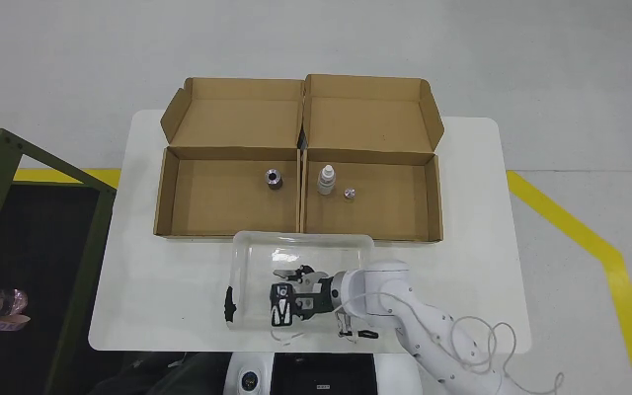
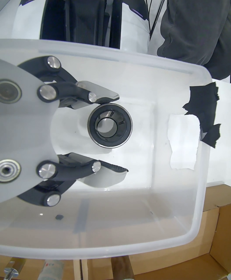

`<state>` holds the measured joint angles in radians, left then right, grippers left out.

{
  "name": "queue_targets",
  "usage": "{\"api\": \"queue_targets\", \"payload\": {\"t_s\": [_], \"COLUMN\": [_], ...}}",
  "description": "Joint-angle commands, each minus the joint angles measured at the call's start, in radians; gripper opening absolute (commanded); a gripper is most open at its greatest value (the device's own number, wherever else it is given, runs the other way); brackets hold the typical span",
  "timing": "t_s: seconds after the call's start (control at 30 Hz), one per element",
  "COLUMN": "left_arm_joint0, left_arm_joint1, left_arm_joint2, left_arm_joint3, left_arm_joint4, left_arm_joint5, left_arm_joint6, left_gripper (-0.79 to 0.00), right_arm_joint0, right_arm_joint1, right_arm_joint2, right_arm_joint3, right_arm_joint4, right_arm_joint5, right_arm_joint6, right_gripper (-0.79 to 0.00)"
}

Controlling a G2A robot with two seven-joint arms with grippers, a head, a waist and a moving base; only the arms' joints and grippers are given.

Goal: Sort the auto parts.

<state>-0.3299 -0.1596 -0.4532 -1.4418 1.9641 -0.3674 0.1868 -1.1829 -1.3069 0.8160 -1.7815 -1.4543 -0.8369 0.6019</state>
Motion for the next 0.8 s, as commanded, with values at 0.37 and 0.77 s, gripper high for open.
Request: {"api": "queue_targets", "payload": {"t_s": [0.37,0.77], "left_arm_joint0": [0.0,0.0], "left_arm_joint1": [0.0,0.0], "left_arm_joint2": [0.0,0.0], "left_arm_joint3": [0.0,0.0], "left_arm_joint4": [0.0,0.0], "left_arm_joint5": [0.0,0.0], "left_arm_joint6": [0.0,0.0], "left_gripper": [0.0,0.0], "right_arm_joint0": [0.103,0.169], "right_arm_joint1": [-0.024,-0.038], "right_arm_joint2": [-0.071,-0.094], "right_arm_joint3": [0.118,0.155], "right_arm_joint4": [0.064,0.119], "right_arm_joint5": [0.014,0.016], "right_arm_joint6": [-0.029,-0.062], "right_gripper": [-0.376,-0.785]}}
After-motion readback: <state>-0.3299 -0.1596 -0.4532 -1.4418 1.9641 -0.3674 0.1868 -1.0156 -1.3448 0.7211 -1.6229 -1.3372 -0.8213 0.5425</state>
